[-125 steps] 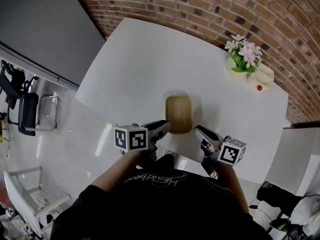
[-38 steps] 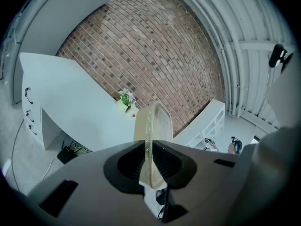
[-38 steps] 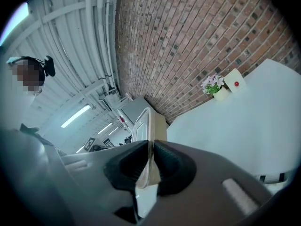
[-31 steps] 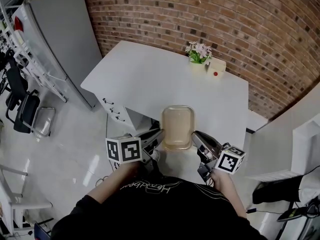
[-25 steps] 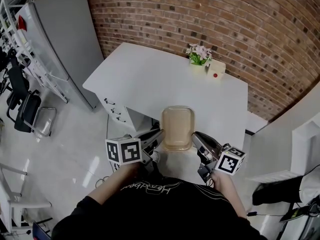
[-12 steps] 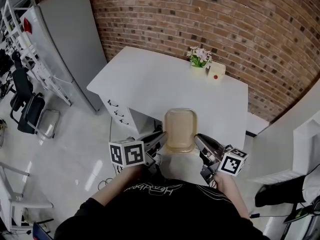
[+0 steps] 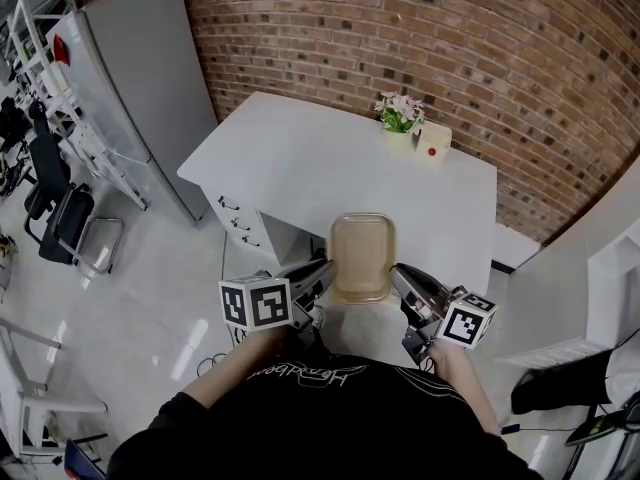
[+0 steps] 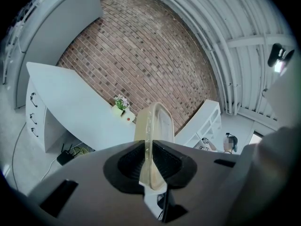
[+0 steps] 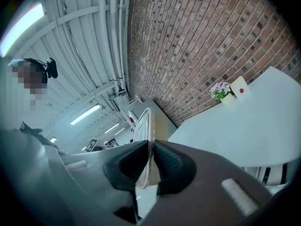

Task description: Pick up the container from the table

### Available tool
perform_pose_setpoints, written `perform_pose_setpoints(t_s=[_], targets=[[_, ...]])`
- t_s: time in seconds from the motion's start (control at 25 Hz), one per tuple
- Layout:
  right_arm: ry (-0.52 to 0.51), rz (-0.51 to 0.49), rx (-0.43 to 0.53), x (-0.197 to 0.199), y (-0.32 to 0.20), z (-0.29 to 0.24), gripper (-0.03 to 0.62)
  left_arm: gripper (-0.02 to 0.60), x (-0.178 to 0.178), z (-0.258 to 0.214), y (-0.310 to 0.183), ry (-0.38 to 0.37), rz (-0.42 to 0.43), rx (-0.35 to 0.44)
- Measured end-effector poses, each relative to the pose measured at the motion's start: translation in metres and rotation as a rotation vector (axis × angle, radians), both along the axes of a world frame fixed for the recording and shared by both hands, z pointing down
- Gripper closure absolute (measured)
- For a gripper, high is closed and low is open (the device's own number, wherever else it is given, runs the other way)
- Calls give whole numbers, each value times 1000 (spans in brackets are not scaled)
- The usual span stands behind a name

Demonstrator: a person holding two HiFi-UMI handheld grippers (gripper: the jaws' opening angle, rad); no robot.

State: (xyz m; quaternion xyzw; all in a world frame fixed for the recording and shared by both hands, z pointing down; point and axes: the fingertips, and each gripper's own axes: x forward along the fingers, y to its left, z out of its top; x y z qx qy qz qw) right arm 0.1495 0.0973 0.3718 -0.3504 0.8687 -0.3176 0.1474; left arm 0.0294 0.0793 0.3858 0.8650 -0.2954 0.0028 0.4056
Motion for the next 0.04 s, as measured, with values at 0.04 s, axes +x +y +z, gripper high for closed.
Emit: perform_pose_setpoints(t_s=[0.04], targets=[[2,-1,2,1,1,0,554,526,1,0,1,1,0,0]])
